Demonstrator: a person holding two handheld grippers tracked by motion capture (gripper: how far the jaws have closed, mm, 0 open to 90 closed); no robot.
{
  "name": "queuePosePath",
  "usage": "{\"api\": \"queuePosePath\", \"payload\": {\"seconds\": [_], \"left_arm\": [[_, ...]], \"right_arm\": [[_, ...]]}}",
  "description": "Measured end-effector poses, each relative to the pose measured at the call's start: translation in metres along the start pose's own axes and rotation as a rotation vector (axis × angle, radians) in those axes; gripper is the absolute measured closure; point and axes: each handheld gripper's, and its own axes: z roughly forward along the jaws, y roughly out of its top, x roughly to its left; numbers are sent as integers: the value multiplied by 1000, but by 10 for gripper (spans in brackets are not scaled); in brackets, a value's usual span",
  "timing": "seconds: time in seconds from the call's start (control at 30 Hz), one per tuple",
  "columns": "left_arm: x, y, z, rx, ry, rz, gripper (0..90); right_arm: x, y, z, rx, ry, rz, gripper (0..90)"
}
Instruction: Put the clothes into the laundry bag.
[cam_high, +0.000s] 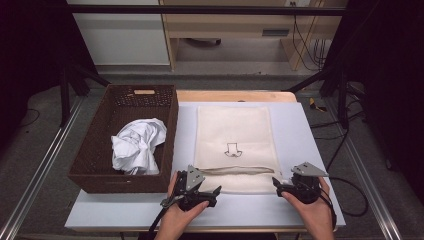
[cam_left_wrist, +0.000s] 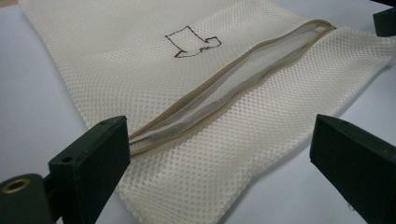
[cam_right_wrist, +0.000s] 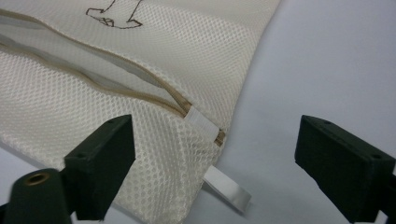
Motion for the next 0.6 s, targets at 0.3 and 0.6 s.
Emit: {"api": "queuePosePath", "payload": {"seconds": [0.3, 0.6], "left_arm": [[-2, 0, 0, 0, -1, 8, 54], [0, 1, 1, 0, 3, 2, 51]], "right_arm": [[3, 1, -1, 0, 25, -22, 157], [14, 5, -4, -15, 4, -131, 388]]}}
